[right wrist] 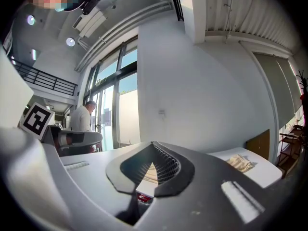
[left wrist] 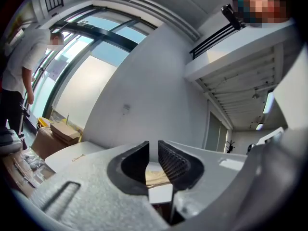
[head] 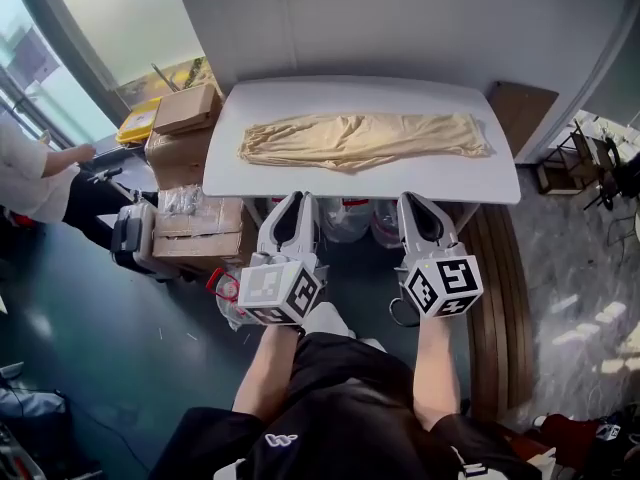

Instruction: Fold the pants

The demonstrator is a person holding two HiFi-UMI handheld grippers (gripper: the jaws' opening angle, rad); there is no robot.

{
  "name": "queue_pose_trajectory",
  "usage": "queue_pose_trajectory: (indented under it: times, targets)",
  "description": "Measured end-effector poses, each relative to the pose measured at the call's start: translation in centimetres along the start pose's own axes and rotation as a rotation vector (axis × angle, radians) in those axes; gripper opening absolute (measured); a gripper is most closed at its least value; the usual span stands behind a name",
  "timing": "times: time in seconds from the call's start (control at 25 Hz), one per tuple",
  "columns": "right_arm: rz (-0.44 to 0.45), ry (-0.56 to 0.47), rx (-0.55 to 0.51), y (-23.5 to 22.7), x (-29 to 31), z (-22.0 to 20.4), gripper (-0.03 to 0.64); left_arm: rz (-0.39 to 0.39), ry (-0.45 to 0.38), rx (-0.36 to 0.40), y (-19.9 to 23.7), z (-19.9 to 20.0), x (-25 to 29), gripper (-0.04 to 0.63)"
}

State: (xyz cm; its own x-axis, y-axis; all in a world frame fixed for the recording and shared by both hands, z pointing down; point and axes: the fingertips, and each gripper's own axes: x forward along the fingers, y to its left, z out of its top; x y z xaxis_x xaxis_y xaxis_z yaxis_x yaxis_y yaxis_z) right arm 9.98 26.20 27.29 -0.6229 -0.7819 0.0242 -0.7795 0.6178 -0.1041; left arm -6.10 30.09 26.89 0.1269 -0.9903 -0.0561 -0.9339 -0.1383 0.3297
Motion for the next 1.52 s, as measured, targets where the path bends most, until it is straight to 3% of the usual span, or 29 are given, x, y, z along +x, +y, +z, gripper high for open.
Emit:
queue_pose_trajectory:
  times: [0.08, 0.16, 0.28, 0.68, 1.04, 1.52]
  targets:
    - [0.024, -0.005, -0.009, 0.7, 0.8, 0.2, 0.003, 0.042, 0.001, 0.006, 1.4, 0.1, -0.3, 0.058]
    - [0.049, -0.012, -0.020, 1.5, 1.7, 0.4, 0.003, 0.077, -0.008, 0.008, 2.8, 0.4, -0.5, 0.003]
    - [0.073, -0.010, -0.032, 2.0, 3.5, 0.2, 0.004, 0.111, -0.011, 0.004, 4.7, 0.6, 0.2, 0.003]
    - [0.028, 0.044, -0.040, -1.7, 12.3, -1.1, 0.003, 0.088, 0.043, -0.057, 9.8, -1.5, 9.2, 0.003]
    - [-0.022, 0.052, -0.035, -4.2, 24.4, -1.2, 0.003, 0.142, 0.113, -0.106, 19.2, -2.1, 17.6, 0.003]
    - [-0.186, 0.106, -0.039, -9.9, 34.4, -1.5, 0.003, -0.033, 0.192, -0.116, 22.3, -2.4, 30.9, 0.003]
